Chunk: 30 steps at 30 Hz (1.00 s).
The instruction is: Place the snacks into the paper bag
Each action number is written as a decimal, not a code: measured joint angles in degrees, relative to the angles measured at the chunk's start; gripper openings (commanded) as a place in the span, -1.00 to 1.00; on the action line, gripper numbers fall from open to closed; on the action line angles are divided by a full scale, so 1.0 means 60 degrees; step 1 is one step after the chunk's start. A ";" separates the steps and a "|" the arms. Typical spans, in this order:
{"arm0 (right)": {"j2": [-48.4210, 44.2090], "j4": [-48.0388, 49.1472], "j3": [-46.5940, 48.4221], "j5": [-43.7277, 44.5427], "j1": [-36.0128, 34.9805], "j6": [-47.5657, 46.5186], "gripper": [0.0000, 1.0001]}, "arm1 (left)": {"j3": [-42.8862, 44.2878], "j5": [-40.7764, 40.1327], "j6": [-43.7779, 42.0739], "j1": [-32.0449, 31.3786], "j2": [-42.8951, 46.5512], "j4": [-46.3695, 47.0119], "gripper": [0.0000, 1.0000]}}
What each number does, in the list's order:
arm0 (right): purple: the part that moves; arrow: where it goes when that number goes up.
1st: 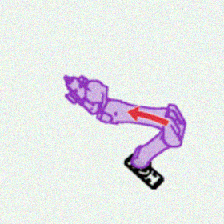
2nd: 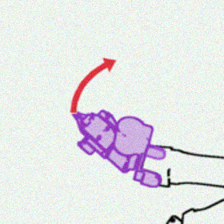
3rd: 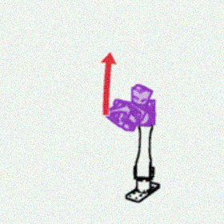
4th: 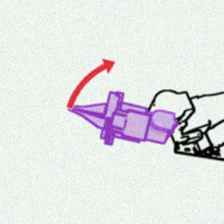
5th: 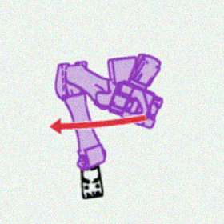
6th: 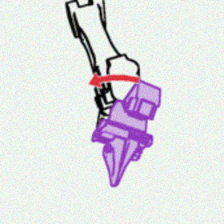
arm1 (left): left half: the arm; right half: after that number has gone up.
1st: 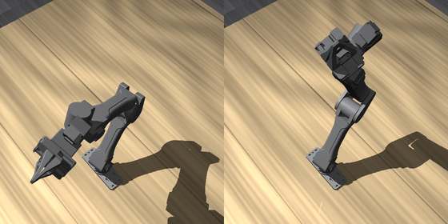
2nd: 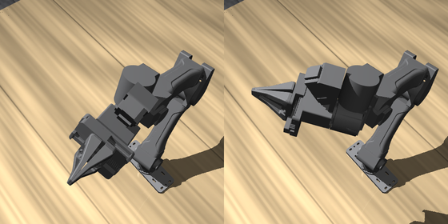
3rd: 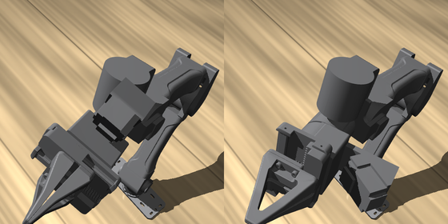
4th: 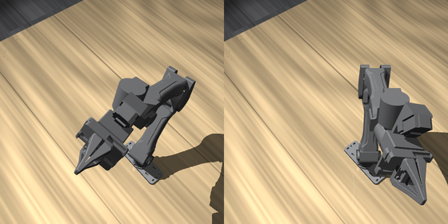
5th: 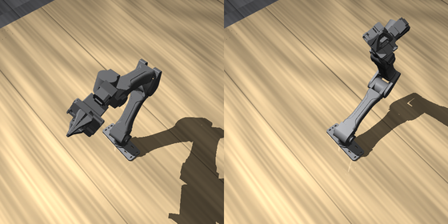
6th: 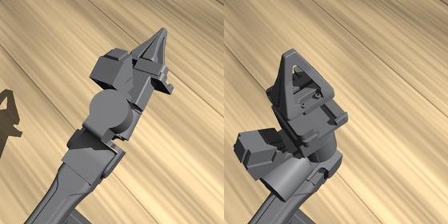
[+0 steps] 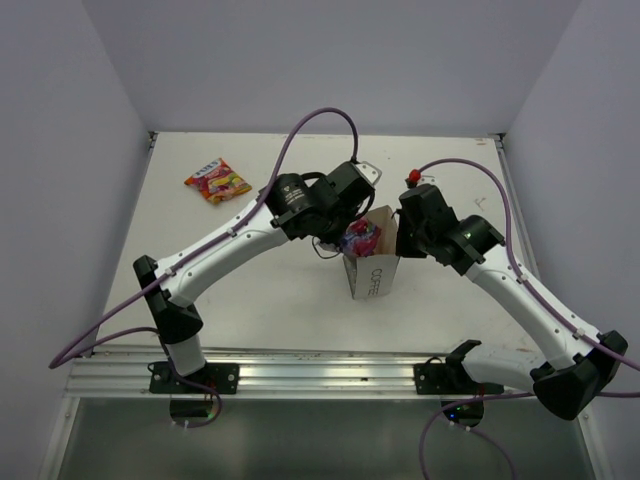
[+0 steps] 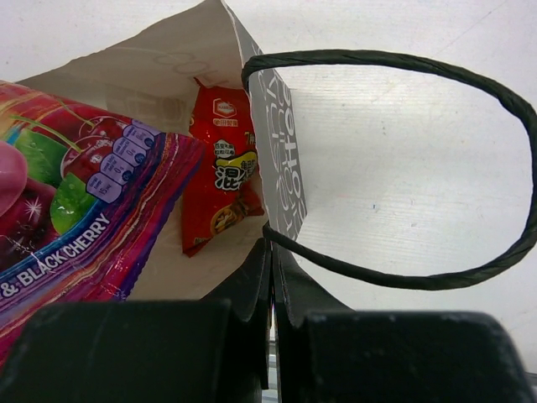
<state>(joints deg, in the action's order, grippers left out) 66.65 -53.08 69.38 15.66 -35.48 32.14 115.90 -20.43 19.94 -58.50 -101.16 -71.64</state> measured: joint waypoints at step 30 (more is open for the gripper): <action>-0.0186 0.0004 -0.0153 -0.0025 0.0168 0.0000 -1.00 | -0.3872 -0.0933 -0.0940 0.1166 0.4135 0.6433 0.82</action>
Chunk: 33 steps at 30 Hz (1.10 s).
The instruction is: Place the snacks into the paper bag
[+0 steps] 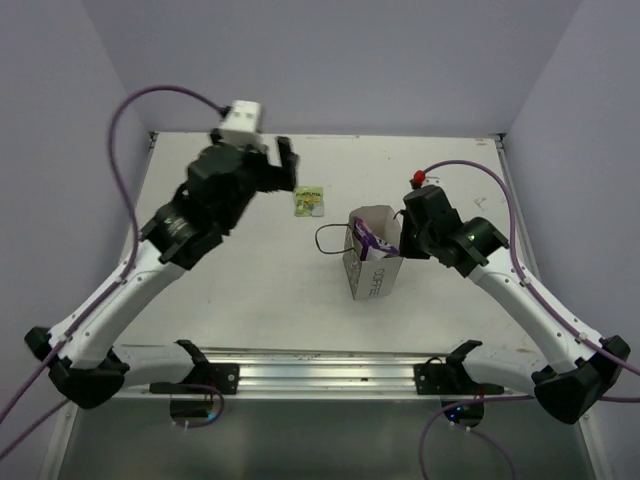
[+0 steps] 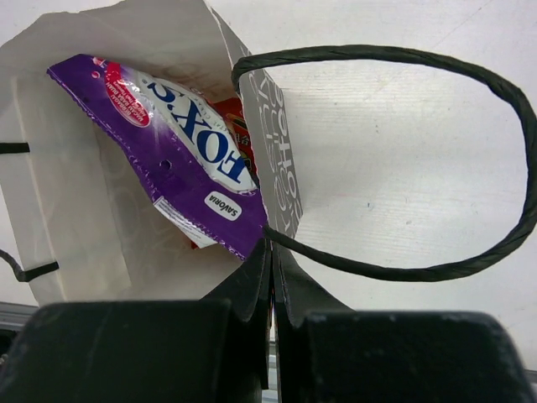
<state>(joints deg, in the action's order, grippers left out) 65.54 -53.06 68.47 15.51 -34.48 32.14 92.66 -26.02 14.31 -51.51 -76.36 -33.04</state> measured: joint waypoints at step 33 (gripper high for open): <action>0.0372 -0.0022 0.0178 -0.0007 0.0641 -0.0051 -1.00 | 0.1115 0.1337 0.0710 0.8823 -0.8473 0.1756 0.46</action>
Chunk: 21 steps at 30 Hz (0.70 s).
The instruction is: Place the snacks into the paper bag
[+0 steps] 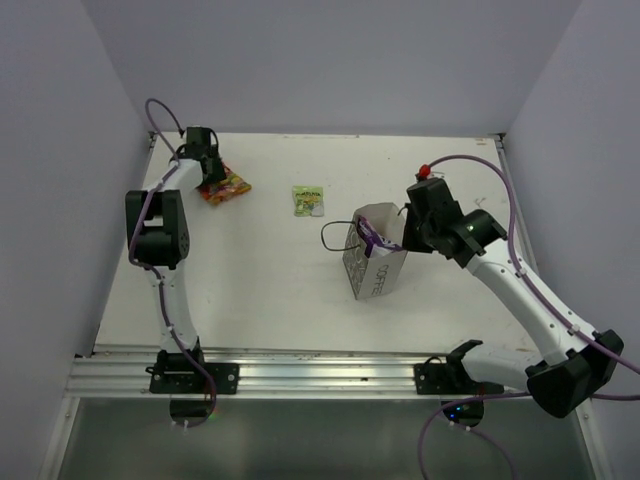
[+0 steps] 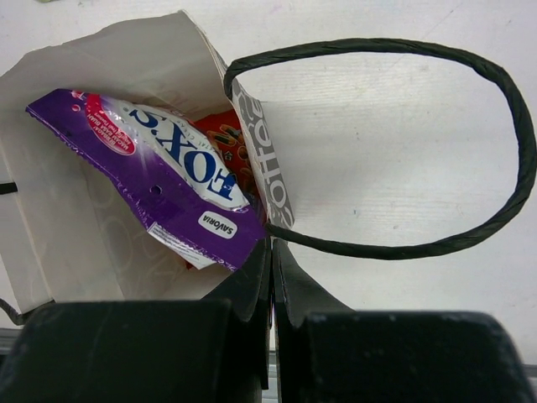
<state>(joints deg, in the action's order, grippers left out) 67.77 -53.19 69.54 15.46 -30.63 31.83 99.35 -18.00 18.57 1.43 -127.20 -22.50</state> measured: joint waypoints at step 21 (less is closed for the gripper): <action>0.0069 0.0171 0.0036 -0.0423 0.0047 -0.0069 -1.00 | -0.2696 0.3643 0.0310 -0.0692 0.4550 0.0601 -1.00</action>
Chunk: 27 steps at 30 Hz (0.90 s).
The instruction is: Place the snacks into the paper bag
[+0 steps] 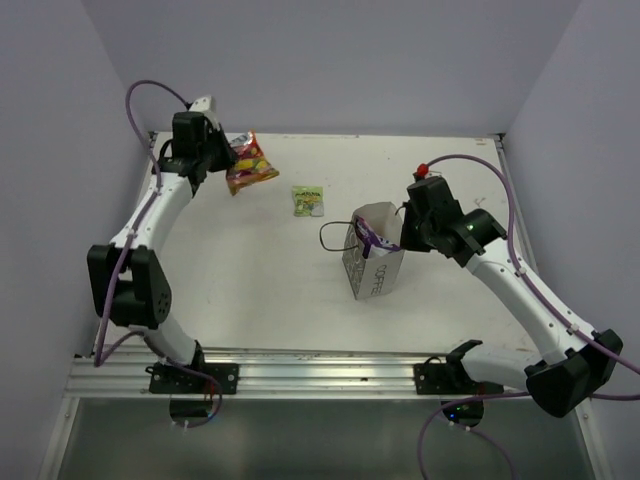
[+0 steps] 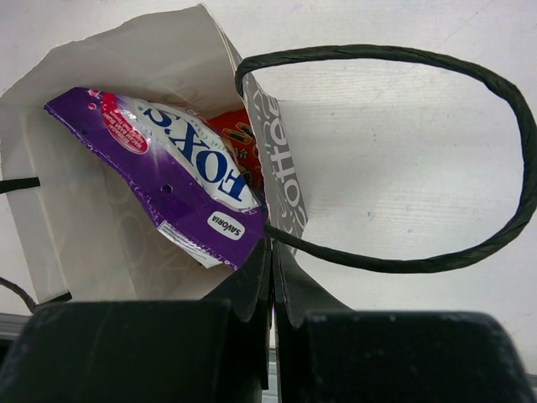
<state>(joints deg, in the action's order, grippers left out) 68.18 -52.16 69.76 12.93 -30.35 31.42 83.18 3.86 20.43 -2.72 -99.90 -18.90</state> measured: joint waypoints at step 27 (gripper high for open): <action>-0.0324 0.0262 -0.0295 -0.0339 0.0007 0.0007 -1.00 | 0.1035 0.2109 0.0925 -0.6375 0.1570 0.0004 -1.00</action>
<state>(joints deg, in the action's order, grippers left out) 66.24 -50.59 67.99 10.90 -30.30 31.46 89.38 16.51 25.98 -40.97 -90.48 -18.87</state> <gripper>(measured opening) 0.010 0.106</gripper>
